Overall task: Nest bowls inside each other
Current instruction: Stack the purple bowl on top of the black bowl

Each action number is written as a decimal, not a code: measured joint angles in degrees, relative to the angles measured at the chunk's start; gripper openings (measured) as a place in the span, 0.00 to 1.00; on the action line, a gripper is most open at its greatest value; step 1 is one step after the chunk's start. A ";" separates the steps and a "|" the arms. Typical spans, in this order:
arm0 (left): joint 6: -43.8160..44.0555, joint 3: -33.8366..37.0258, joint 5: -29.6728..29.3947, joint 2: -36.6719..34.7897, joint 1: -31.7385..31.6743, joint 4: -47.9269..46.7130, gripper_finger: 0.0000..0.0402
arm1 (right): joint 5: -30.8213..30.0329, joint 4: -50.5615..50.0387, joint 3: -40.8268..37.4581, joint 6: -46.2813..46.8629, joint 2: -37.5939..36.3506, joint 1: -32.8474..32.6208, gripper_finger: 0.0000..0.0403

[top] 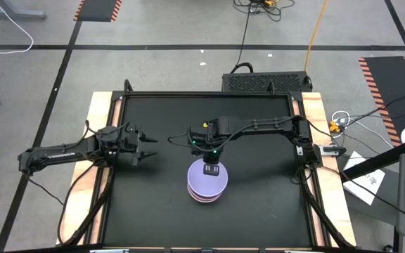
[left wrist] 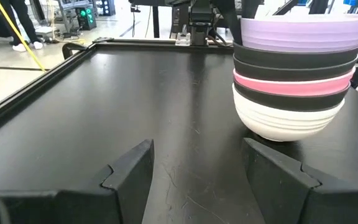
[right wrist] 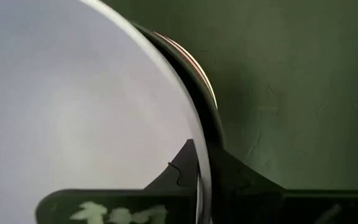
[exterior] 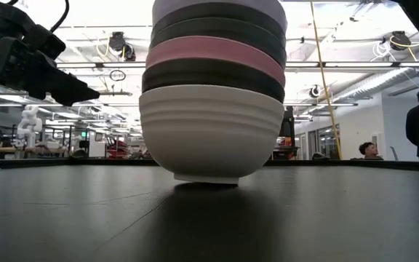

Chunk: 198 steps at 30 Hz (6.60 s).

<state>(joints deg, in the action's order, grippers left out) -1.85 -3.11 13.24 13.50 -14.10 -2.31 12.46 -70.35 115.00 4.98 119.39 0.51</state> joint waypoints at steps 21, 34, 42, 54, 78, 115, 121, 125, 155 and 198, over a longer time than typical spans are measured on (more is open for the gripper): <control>0.53 0.00 0.33 0.00 0.01 -1.07 0.61 | -1.50 -1.22 -0.04 4.02 0.48 -5.17 0.01; 0.65 0.00 0.41 0.00 0.01 -1.45 0.61 | -1.49 -5.34 -0.11 5.92 0.61 -4.38 0.01; 0.95 0.00 0.42 0.00 0.00 -2.09 0.61 | -3.86 -6.91 -0.15 4.96 0.59 -2.58 0.01; 0.85 0.00 0.41 0.00 -0.01 -2.58 0.61 | -9.56 -3.85 -0.16 2.78 1.53 0.33 0.01; 0.48 -0.02 0.43 0.00 -0.01 -2.69 0.61 | -9.30 -6.48 -4.57 3.29 1.73 3.47 0.01; 1.10 -0.07 1.65 -0.02 0.01 0.33 0.61 | -8.86 28.70 -35.43 1.34 -21.81 -0.34 0.01; 2.44 -0.07 1.56 -0.02 -0.01 0.94 0.61 | -10.70 23.40 -35.41 3.04 -21.78 -0.99 0.01; 2.56 -0.07 1.56 -0.02 0.01 0.89 0.61 | -10.69 24.44 -34.64 2.91 -21.77 -0.94 0.01; 3.77 -0.07 1.53 -0.02 0.00 0.35 0.61 | -7.20 13.37 -27.67 3.62 -17.22 -0.11 0.01; 3.23 -0.04 1.19 -0.02 0.01 0.35 0.61 | -6.78 9.84 -26.67 6.51 -17.11 0.36 0.01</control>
<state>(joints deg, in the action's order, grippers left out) 1.39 -3.16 14.44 13.47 -14.09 -1.96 5.67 -60.52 88.33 11.49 102.28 0.88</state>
